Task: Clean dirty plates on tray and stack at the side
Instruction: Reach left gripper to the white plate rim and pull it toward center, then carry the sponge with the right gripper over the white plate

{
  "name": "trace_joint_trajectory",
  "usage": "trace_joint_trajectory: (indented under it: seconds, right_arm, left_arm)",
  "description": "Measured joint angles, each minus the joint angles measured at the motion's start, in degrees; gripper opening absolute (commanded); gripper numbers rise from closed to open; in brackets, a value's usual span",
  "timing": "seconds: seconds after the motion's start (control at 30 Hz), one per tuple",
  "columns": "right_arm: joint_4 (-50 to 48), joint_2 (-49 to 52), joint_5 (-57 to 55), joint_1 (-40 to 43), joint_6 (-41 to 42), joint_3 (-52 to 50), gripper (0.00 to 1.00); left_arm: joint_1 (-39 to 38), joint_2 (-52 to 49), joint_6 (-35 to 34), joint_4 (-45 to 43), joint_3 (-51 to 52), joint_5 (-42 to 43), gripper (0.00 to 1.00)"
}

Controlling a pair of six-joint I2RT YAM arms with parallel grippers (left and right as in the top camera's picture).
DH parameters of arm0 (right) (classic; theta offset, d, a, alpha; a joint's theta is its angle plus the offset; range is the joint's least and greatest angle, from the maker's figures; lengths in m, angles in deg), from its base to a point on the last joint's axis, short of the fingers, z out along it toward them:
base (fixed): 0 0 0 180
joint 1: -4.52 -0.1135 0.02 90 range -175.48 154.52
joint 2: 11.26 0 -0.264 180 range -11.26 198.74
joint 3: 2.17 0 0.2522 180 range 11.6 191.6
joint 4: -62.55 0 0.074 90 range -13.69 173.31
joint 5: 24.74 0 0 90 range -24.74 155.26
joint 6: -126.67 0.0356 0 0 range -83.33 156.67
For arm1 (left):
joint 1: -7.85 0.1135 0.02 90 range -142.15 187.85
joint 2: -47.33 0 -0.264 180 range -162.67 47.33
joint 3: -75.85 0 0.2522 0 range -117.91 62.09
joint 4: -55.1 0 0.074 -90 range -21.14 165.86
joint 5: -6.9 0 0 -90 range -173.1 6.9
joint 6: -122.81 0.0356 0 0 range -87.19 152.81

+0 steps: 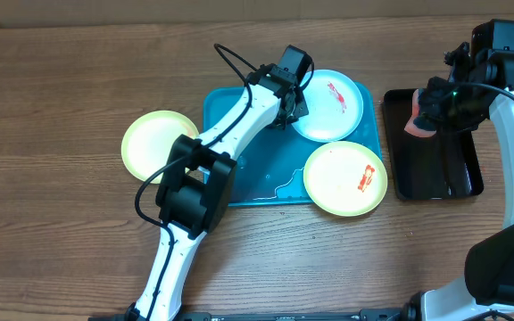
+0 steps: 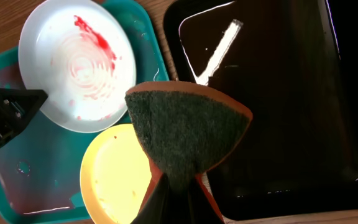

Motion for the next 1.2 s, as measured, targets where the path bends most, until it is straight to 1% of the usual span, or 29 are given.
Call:
trace_joint_trajectory:
  seconds: [0.17, 0.37, 0.53, 0.67, 0.87, 1.07, 1.2]
  right_arm:
    - [-0.02, 0.0, 0.02, -0.02, -0.04, 0.0, 0.04]
    - [-0.96, 0.0, 0.52, -0.02, -0.07, 0.0, 0.04]
    - [-2.01, 0.0, 2.01, -1.05, -0.07, 0.0, 0.04]
    - [-2.56, 0.0, 2.49, -4.22, -0.11, 0.0, 0.04]
    - [-4.74, 0.02, 3.04, -11.34, -0.02, 0.0, 0.04]
    - [-6.23, 2.62, 3.72, -18.34, -0.02, 0.0, 0.04]
    - [-7.93, 5.35, 4.13, -21.4, 0.04, -0.35, 0.04]
  left_arm:
    - [2.93, 0.09, 3.8, 7.06, -2.82, -0.81, 0.04]
    - [6.95, 0.98, 11.74, 21.4, -6.36, -1.77, 0.04]
    - [7.37, 1.27, 17.03, 30.18, -6.73, -3.04, 0.04]
    - [6.97, 1.27, 19.98, 33.53, -6.78, -4.48, 0.04]
    - [6.95, 1.27, 22.21, 35.19, -6.78, -7.34, 0.04]
    - [7.1, 1.27, 22.75, 37.75, -6.78, -8.79, 0.04]
    - [7.52, 1.27, 22.77, 38.91, -6.78, -8.87, 0.04]
